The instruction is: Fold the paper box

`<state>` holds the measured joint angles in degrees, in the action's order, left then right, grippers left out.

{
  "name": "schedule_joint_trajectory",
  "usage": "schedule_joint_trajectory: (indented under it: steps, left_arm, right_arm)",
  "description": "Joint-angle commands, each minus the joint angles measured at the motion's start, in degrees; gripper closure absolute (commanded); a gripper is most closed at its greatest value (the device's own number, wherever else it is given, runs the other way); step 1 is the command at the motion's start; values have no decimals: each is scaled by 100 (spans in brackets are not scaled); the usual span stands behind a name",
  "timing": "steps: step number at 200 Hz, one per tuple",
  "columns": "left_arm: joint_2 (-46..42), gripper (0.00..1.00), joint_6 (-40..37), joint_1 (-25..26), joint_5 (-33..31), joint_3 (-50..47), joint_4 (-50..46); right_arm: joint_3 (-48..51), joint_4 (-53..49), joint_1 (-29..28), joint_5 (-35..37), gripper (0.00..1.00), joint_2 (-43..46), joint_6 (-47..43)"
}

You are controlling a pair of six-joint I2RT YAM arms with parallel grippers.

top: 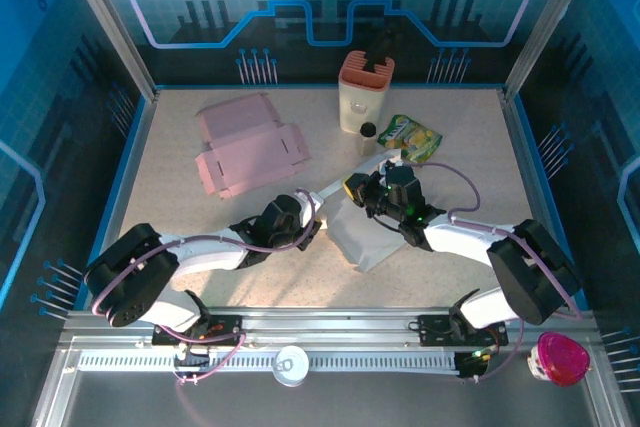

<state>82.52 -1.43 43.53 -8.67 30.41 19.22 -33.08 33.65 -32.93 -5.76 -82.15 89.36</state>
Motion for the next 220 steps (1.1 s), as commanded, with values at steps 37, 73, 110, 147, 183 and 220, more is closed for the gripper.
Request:
schedule_joint_trajectory:
  steps: [37,73,110,147,183,220]
  left_arm:
    - [-53,76,407,218,-442,167,722]
    - [61,77,485,229,-392,237,859]
    - [296,75,553,226,-438,364,899]
    - [427,66,720,227,-714,360,1073]
    - [478,56,822,227,-898,336,1157]
    - [515,60,749,223,-1003,294,1275]
  right_arm:
    - [341,392,-270,466,100,-77,254]
    - [466,700,-402,713,100,-132,360]
    - [591,1006,-588,968,100,-239,502]
    - [669,1175,-677,1118,100,-327,634]
    - [784,1284,-688,1189,100,-313,720]
    - [771,1214,-688,1184,100,-290,730]
